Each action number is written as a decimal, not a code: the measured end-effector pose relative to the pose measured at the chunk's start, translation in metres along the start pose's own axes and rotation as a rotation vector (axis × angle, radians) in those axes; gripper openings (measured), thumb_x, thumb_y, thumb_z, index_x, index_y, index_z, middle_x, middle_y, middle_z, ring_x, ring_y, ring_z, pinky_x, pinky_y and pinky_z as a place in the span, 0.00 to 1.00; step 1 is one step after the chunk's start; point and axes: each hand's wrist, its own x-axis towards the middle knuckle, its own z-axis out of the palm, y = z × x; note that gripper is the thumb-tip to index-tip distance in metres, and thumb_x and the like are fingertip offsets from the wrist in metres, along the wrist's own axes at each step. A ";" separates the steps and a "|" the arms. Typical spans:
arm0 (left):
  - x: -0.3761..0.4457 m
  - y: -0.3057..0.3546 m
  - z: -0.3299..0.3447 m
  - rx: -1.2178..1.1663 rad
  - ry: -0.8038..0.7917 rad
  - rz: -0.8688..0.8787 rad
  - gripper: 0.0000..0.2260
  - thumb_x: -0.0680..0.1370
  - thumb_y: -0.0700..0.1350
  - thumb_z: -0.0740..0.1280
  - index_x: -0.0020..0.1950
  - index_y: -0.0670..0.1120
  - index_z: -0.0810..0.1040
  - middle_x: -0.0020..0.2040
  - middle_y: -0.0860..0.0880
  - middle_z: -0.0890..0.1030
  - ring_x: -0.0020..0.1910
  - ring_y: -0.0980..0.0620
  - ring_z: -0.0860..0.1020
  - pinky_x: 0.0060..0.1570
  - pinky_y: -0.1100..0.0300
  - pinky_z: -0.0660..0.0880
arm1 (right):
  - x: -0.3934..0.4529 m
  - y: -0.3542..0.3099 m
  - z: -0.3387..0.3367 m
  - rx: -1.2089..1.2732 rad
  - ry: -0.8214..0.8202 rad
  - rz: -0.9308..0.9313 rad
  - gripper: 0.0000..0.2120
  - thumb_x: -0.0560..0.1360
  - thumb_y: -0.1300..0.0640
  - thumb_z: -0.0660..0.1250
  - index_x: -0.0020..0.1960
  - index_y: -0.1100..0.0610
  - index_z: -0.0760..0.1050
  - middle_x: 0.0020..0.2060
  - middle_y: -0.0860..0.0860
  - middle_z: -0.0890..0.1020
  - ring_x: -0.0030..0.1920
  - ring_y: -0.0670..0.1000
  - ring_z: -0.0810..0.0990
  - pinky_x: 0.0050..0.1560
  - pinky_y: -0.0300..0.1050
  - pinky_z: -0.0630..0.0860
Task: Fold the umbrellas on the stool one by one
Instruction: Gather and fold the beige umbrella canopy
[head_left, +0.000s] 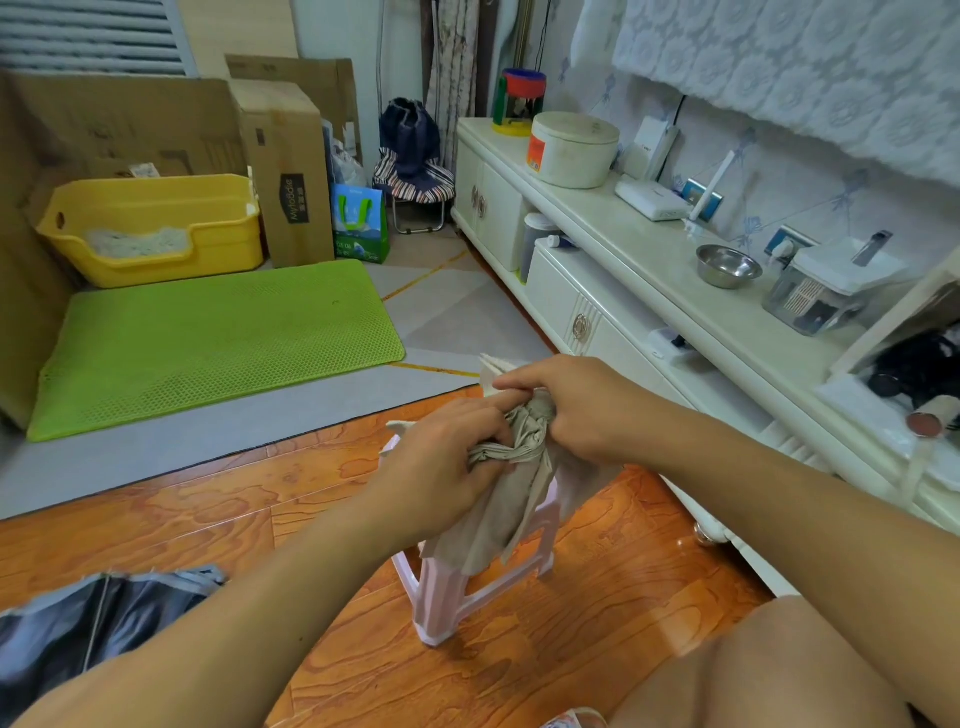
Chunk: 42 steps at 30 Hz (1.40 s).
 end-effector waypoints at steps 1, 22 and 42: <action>0.000 0.000 0.000 -0.008 0.001 -0.005 0.07 0.73 0.36 0.73 0.44 0.45 0.77 0.65 0.62 0.75 0.56 0.63 0.75 0.54 0.77 0.64 | 0.000 -0.001 0.000 -0.014 -0.002 0.007 0.27 0.73 0.71 0.63 0.68 0.51 0.78 0.63 0.53 0.81 0.64 0.54 0.77 0.66 0.49 0.73; 0.003 -0.025 -0.034 0.188 -0.109 -0.044 0.11 0.68 0.62 0.73 0.43 0.58 0.79 0.70 0.51 0.70 0.76 0.48 0.61 0.77 0.36 0.50 | -0.013 -0.003 0.007 -0.063 0.034 -0.343 0.29 0.73 0.69 0.67 0.70 0.47 0.76 0.61 0.47 0.83 0.58 0.55 0.78 0.61 0.54 0.74; 0.001 -0.007 -0.023 0.024 -0.201 -0.132 0.27 0.74 0.44 0.64 0.70 0.63 0.64 0.55 0.54 0.79 0.48 0.51 0.75 0.48 0.47 0.75 | 0.005 0.010 -0.003 0.070 0.086 -0.345 0.30 0.70 0.70 0.70 0.70 0.56 0.71 0.55 0.50 0.75 0.50 0.30 0.72 0.51 0.24 0.67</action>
